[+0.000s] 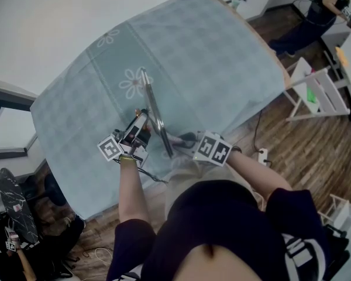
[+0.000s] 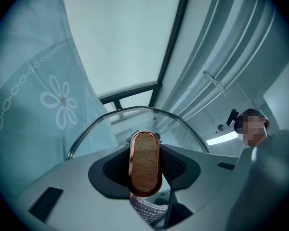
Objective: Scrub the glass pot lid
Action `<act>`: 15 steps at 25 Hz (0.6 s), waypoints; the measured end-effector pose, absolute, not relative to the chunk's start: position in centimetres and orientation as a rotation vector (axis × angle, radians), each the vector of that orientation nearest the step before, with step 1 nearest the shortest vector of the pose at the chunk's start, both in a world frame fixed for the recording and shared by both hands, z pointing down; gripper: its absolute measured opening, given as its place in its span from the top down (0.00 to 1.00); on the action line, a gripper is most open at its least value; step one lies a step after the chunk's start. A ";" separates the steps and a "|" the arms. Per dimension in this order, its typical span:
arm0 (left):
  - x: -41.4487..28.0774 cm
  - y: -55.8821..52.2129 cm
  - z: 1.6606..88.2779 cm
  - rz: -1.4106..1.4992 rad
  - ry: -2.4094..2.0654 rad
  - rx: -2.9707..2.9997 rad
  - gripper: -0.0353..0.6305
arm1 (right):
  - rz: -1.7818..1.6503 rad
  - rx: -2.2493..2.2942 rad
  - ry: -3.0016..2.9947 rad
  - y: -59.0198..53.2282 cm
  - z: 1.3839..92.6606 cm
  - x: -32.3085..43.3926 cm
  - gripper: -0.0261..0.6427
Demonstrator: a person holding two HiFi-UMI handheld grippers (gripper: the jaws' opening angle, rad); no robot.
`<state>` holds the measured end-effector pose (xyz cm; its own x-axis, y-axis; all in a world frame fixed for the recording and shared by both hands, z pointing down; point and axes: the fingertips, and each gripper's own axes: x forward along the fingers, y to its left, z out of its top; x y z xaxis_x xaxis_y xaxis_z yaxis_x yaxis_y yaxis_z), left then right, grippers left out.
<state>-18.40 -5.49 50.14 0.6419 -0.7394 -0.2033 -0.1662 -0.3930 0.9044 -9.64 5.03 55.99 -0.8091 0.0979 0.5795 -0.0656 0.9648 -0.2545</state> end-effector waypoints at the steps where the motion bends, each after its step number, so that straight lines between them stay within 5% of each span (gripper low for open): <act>1: -18.4 -5.5 50.1 -0.751 -0.716 1.903 0.70 | 0.350 -0.024 -2.490 5.1 55.9 -9.6 0.84; 15: -18.6 -5.5 50.2 -0.753 -0.735 1.898 0.70 | 0.353 -0.053 -2.518 6.7 54.0 -8.6 0.84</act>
